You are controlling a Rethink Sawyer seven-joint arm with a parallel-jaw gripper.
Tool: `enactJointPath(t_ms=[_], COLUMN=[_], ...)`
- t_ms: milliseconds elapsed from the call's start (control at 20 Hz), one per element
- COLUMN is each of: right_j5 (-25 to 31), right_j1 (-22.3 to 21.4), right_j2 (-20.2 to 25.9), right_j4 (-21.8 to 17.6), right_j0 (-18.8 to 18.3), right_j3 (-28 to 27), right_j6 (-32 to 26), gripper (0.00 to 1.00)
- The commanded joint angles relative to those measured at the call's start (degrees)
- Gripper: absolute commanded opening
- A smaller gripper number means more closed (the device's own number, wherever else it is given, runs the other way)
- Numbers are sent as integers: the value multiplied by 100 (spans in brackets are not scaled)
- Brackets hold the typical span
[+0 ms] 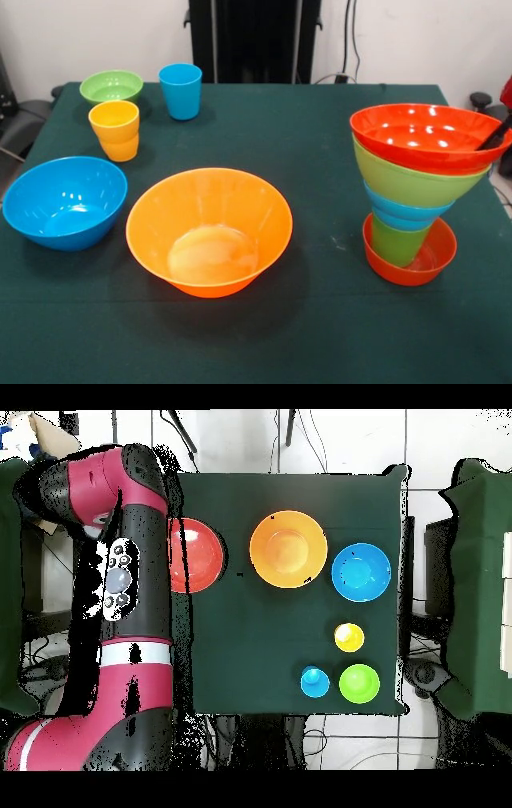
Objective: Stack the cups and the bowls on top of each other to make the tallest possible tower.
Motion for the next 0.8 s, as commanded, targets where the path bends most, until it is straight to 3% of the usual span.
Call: enactJointPath(t_ms=[50,800], right_j5=[-607,-82], right_j1=[142,235], right_j2=[243,143], right_j4=[-410,-290], right_j0=[-14,-12], right_j3=[394,201], right_j6=[-64,-38], gripper=[100,100])
